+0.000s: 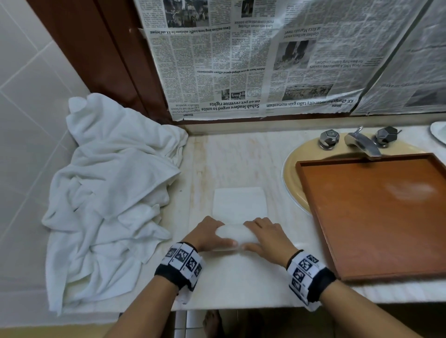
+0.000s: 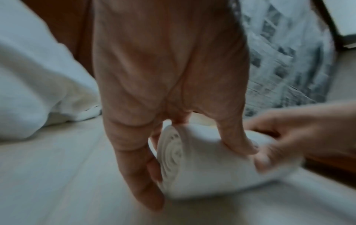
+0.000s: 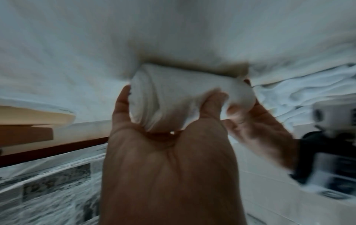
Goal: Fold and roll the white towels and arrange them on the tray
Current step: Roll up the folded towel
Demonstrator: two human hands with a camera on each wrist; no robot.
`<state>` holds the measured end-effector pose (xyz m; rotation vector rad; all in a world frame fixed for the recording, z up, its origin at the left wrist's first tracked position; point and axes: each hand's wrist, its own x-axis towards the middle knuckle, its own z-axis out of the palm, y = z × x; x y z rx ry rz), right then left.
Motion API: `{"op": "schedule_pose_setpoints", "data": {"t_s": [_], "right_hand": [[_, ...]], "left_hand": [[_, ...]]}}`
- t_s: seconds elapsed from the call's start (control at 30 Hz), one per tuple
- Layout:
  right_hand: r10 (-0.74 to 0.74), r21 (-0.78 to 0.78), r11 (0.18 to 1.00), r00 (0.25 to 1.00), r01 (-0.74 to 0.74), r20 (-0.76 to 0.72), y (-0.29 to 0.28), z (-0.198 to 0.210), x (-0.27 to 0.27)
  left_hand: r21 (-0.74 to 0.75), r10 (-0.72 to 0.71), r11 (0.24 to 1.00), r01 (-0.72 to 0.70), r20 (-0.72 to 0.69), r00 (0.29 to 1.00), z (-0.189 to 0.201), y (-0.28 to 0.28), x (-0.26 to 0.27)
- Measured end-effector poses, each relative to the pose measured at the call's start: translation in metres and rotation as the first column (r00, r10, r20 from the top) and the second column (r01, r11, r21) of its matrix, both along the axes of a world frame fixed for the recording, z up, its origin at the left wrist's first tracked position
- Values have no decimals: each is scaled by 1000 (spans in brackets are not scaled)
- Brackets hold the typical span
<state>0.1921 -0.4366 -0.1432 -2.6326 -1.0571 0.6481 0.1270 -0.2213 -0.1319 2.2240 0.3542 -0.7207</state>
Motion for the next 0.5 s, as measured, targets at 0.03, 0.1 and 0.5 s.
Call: {"op": "schedule_pose_setpoints", "data": {"t_s": [0.03,0.1,0.5], "right_hand": [[-3,-7,1000,996,2,-94,1,1,9],[8,19,1000,976,-3,-220,3,5,25],[27,-56,998,995,-22,97,-8,10,-10]], "left_hand": [[46,-21,999,20,28,999,1,-4,-3],[128,-31,992,14,131,991,-2,-16,-13],[9,-11,1000,11,33,999,-16,4,-4]]}}
